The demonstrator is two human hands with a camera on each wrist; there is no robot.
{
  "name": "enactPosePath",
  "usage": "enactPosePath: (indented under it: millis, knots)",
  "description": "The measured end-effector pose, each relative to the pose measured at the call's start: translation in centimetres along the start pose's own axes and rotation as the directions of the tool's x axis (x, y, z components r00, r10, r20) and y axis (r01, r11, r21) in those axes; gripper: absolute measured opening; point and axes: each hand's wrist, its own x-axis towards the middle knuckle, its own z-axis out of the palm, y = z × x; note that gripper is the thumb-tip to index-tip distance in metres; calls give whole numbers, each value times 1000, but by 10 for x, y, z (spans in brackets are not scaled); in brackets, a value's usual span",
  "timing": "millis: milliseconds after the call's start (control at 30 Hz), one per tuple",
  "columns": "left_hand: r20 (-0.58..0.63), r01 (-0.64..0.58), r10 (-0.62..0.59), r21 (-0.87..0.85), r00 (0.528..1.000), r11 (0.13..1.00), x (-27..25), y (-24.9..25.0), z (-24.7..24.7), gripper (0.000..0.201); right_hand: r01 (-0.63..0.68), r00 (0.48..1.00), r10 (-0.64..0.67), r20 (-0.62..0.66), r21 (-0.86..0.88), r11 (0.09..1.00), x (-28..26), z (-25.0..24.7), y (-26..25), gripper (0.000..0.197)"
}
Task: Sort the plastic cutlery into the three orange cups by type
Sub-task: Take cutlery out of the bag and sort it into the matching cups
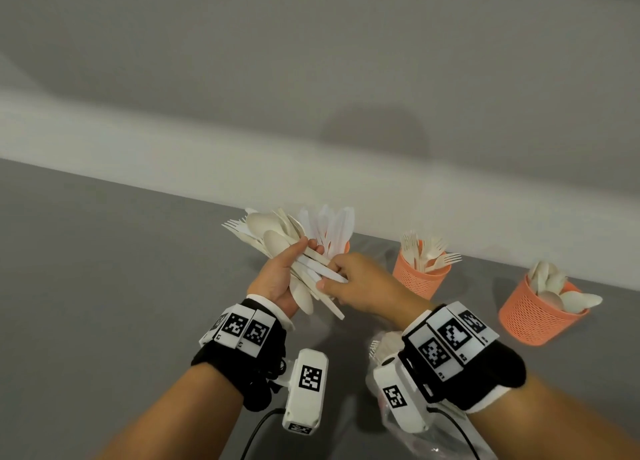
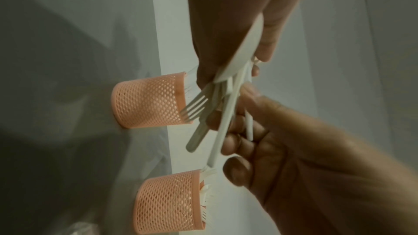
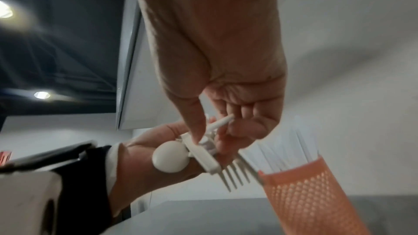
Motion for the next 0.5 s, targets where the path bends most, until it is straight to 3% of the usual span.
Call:
enactPosePath:
  millis: [167, 367, 500]
  knots:
    - [12, -7, 7, 15, 1000, 1000, 0, 2, -5, 15, -95, 994, 77, 79, 251, 963, -1, 0, 1, 12]
    - [-87, -70, 63, -81, 994, 994, 5, 10, -13, 21, -130, 985, 102, 142, 198, 972, -8, -15, 11, 20]
    - [-56, -64, 62, -20, 996, 998, 8, 6, -15, 15, -221, 970, 134, 203, 504, 835, -9, -14, 8, 24]
